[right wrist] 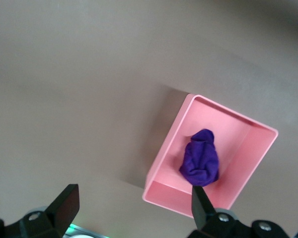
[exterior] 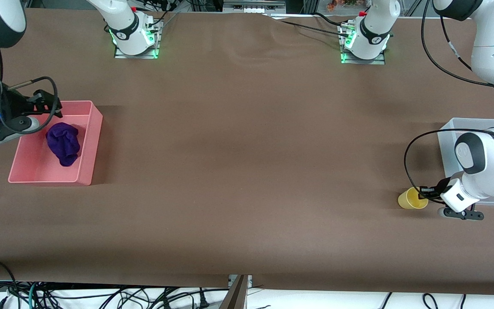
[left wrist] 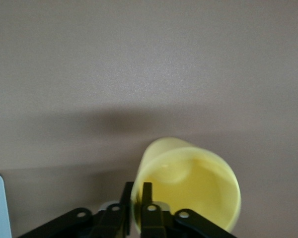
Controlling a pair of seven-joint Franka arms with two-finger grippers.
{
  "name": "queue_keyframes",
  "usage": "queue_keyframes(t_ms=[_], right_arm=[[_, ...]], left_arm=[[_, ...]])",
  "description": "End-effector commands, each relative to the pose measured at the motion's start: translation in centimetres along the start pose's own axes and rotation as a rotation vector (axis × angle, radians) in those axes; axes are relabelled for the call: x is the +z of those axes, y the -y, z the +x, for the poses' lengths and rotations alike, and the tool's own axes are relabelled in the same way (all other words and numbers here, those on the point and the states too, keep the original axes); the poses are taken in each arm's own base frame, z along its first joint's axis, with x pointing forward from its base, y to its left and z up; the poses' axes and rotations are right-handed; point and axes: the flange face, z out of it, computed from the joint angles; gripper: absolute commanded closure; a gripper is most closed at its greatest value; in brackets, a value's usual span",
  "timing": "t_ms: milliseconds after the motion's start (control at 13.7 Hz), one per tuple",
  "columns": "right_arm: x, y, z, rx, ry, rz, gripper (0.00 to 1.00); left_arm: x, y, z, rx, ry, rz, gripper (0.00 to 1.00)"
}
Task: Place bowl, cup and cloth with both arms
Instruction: 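Carry the yellow cup with the left gripper into the green bowl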
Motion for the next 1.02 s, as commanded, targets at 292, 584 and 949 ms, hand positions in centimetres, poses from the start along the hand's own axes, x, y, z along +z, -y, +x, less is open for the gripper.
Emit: queue_keyframes(t_ms=[292,584,949], right_arm=[[-3.5,-3.8,-2.2,0.138,-0.146,-0.027,0.00],[-3.8,-3.9,-3.6,0.146,-0.095,-0.026,0.00],[-3.0,-3.9,-3.9,0.156,-0.042,-0.003,0.00]], left_arm=[[-8.7,-0.8,-1.3,-0.007,0.097,-0.037,1.00],[-17.4,3.0,-4.7,0.070,0.248,0.026,1.00],[-14.0,17.9,-11.4,0.125,0.288,0.002,1.00]])
